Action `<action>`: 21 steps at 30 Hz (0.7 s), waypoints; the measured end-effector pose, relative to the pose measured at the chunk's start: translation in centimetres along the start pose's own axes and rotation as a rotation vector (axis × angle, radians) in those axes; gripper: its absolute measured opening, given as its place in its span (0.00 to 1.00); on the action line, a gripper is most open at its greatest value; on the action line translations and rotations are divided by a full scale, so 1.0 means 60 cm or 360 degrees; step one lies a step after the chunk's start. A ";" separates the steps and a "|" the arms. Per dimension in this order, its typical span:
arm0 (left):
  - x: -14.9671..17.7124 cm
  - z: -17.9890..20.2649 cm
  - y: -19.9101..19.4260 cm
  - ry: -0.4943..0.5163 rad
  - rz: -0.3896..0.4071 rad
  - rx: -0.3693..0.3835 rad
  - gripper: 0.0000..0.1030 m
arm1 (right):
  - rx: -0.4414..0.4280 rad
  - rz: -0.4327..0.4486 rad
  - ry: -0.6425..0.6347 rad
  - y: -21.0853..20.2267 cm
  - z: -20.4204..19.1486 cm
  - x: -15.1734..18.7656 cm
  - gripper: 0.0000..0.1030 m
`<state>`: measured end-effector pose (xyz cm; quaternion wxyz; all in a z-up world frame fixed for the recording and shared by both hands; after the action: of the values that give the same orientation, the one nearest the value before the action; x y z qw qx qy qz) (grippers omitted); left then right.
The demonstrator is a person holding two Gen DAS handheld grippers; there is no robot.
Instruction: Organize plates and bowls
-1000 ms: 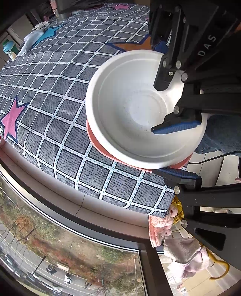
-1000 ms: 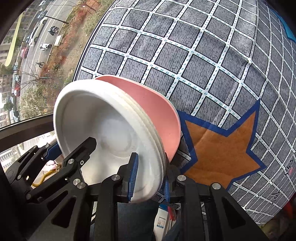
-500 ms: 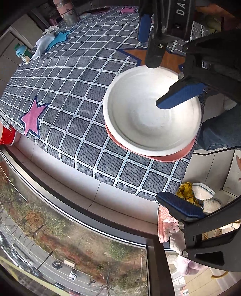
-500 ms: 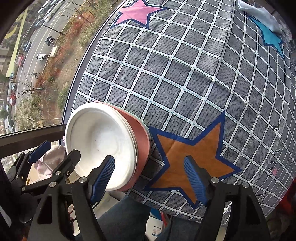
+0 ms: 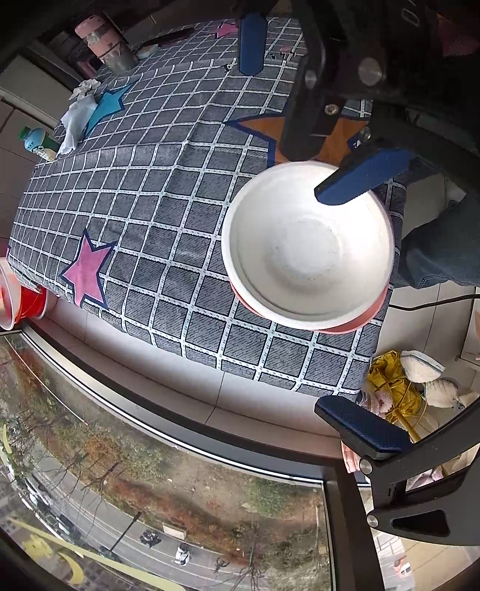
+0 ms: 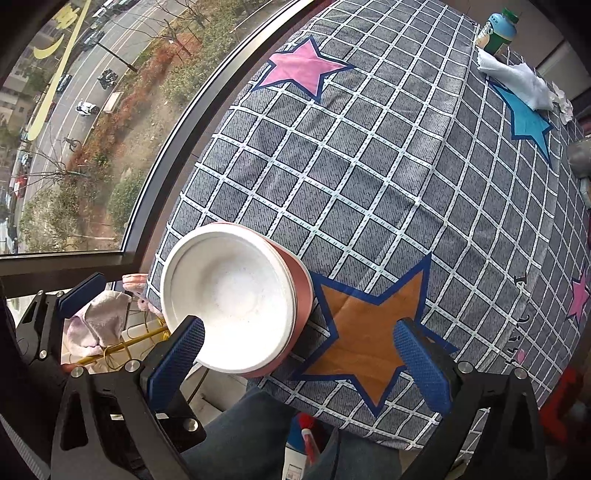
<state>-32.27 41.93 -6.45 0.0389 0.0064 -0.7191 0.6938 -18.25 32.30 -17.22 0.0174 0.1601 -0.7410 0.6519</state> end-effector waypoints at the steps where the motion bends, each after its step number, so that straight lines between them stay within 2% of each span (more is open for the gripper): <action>1: 0.000 0.000 0.000 -0.0003 -0.0001 0.0001 1.00 | 0.0011 0.0004 -0.0001 -0.014 0.003 0.000 1.00; 4: 0.001 -0.001 0.000 -0.0019 -0.0012 0.0010 1.00 | 0.0050 0.0010 -0.0005 -0.017 0.006 0.006 1.00; 21: 0.002 0.009 0.000 -0.0002 -0.0025 -0.0004 1.00 | 0.0047 -0.0042 -0.0011 -0.006 0.009 0.013 1.00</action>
<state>-32.44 41.39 -6.49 0.0438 0.0123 -0.7199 0.6926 -18.79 31.56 -16.79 0.0211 0.1725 -0.7291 0.6620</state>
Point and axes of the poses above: each gripper's, at about its wrist camera, not at the fingertips, and y roughly the way its jaws point, z to its right, x to its underside, the point moved 9 cm from there along y, roughly the way its jaws point, and after that the axes turned 12 degrees about -z, right-handed, at the moved point
